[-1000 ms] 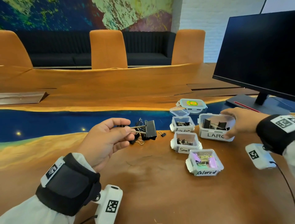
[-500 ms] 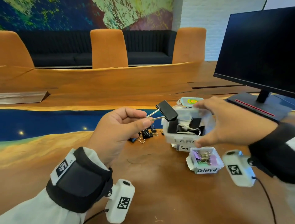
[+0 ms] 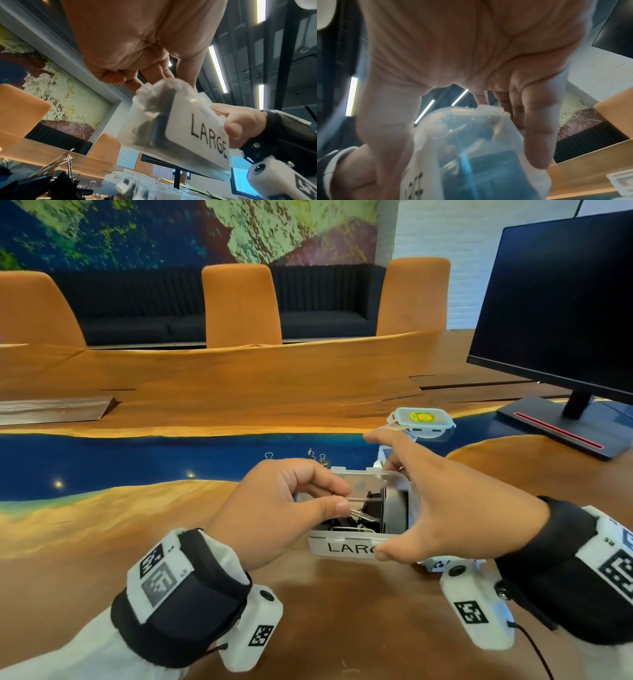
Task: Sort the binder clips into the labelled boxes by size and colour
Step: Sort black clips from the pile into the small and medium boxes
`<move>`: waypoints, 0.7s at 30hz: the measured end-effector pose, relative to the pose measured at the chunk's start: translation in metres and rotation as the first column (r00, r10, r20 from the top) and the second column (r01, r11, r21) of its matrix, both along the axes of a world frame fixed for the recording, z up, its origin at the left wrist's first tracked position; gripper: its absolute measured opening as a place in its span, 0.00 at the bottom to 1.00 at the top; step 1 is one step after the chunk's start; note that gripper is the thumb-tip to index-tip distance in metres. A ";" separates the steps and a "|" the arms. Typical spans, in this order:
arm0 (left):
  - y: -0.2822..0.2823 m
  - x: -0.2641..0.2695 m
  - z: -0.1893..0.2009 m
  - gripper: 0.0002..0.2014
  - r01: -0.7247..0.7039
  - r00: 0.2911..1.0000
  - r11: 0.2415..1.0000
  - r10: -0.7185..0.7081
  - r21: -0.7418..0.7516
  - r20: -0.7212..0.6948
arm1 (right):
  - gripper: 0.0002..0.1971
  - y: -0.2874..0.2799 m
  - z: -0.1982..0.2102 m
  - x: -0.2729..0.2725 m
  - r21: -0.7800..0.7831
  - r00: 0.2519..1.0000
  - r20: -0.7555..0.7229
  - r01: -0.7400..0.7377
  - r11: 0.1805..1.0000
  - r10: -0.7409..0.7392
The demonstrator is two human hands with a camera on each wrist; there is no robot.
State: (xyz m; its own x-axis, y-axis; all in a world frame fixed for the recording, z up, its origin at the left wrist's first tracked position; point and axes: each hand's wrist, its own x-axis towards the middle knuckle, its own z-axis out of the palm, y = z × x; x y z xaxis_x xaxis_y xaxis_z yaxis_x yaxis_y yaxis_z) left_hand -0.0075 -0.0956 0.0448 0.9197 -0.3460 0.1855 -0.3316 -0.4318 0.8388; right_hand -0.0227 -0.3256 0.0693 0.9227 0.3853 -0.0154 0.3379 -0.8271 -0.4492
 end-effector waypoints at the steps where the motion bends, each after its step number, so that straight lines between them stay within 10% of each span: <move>1: 0.000 0.000 -0.001 0.04 0.008 1.000 1.000 -0.008 0.028 0.009 | 0.62 0.000 0.000 -0.001 -0.010 1.000 0.001 -0.002 1.000 0.003; 8: -0.007 0.007 -0.009 0.15 -0.101 0.987 0.954 0.060 0.282 0.150 | 0.41 0.004 0.006 -0.011 -0.054 0.999 -0.011 -0.034 0.998 0.033; 21: -0.004 0.015 -0.025 0.35 0.010 0.946 0.991 0.034 0.135 -0.322 | 0.28 -0.002 0.005 -0.013 -0.112 0.998 -0.038 -0.048 0.993 0.044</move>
State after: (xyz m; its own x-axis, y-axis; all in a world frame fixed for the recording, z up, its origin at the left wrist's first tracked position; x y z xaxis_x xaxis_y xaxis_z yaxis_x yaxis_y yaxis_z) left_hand 0.0073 -0.0991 0.0202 0.9268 -0.3356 -0.1686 -0.0469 -0.5489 0.8346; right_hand -0.0356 -0.3276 0.0740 0.9021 0.4212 -0.0937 0.3622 -0.8571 -0.3662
